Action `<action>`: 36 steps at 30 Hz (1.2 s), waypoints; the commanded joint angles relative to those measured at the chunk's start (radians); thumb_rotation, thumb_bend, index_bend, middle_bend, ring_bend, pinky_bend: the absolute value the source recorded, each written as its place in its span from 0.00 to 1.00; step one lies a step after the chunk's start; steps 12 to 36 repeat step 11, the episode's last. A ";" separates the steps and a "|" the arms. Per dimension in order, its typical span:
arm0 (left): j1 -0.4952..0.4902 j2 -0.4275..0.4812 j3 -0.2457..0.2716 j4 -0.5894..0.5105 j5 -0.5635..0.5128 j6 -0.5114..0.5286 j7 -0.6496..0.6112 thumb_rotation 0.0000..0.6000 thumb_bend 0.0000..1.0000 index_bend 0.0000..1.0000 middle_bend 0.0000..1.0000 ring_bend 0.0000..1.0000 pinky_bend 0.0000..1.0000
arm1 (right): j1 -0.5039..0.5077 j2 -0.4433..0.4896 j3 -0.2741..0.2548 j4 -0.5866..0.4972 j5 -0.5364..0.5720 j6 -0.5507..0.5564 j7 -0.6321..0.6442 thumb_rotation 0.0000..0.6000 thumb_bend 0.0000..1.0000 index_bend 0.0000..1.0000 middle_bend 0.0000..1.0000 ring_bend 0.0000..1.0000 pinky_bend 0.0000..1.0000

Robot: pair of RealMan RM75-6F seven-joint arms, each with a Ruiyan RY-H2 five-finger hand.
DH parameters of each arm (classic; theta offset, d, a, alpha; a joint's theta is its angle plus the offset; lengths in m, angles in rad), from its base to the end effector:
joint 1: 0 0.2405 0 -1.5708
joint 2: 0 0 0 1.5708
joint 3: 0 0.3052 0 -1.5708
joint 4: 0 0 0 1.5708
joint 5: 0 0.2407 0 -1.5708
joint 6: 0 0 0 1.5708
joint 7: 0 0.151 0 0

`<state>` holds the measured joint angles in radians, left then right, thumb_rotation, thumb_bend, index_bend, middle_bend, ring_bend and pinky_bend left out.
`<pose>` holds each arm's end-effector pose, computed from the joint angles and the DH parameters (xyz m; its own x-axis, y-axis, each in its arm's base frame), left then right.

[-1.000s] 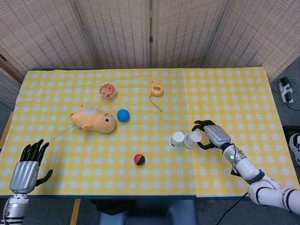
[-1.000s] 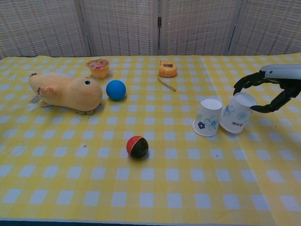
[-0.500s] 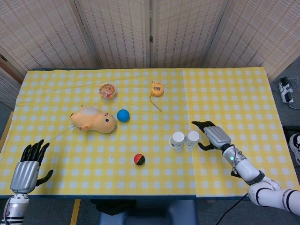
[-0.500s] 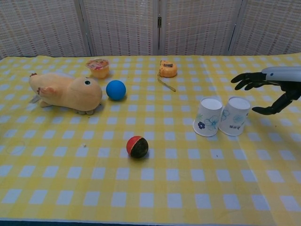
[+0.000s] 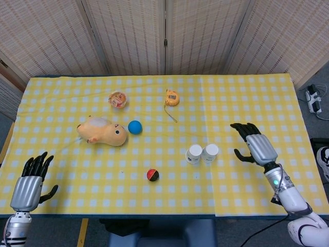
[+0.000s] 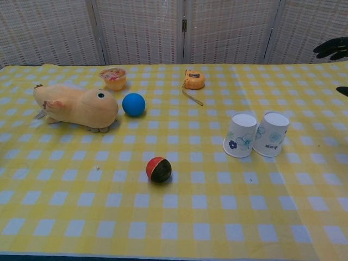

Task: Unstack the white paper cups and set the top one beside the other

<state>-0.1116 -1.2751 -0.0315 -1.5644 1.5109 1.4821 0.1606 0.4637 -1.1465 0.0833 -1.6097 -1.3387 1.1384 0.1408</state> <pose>-0.3548 0.1988 0.0942 0.4453 0.0164 0.8952 0.8946 -0.0498 -0.4440 -0.3018 -0.3280 0.1074 0.2527 -0.2048 0.9456 -0.9596 -0.1777 0.2180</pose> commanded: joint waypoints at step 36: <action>0.001 -0.049 -0.014 0.035 0.058 0.073 0.009 1.00 0.34 0.07 0.04 0.07 0.00 | -0.260 -0.002 -0.103 -0.004 -0.227 0.379 0.004 1.00 0.47 0.13 0.12 0.11 0.05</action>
